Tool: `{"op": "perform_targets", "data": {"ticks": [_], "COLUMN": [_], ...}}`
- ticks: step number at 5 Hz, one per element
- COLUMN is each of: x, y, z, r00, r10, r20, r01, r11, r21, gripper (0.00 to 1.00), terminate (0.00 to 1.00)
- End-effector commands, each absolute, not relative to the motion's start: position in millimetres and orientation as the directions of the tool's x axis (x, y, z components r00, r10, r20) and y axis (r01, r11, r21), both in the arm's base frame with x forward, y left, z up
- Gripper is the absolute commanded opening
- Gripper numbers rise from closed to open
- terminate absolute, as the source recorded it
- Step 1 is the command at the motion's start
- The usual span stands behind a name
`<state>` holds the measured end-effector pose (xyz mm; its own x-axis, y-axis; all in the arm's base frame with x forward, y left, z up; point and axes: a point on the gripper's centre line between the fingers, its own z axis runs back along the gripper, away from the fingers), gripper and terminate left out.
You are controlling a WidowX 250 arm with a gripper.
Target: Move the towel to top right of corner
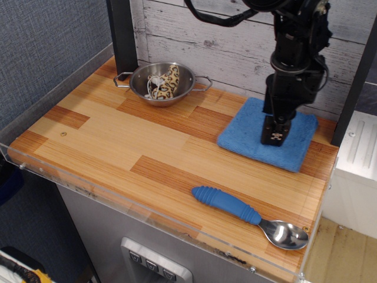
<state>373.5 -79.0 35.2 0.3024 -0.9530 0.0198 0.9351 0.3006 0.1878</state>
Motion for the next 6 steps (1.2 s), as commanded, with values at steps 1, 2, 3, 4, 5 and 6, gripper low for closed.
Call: {"op": "perform_targets", "data": {"ticks": [1, 2, 3, 4, 5, 6], "x": [376.2, 372.3, 368.3, 368.3, 368.3, 368.3], "y": [-74.4, -75.0, -77.9, -77.9, -77.9, -77.9], "z": [99.6, 117.3, 137.3, 137.3, 137.3, 137.3], "r00": [0.337, 0.347, 0.341, 0.341, 0.341, 0.341], "r10": [-0.940, -0.935, -0.934, -0.934, -0.934, -0.934], "r20": [0.057, 0.073, 0.109, 0.109, 0.109, 0.109], "r01": [0.899, 0.887, 0.872, 0.872, 0.872, 0.872], "r11": [0.339, 0.353, 0.358, 0.358, 0.358, 0.358], "r21": [0.279, 0.298, 0.334, 0.334, 0.334, 0.334], "gripper": [1.00, 1.00, 1.00, 1.00, 1.00, 1.00], "terminate": [0.00, 0.00, 0.00, 0.00, 0.00, 1.00]}}
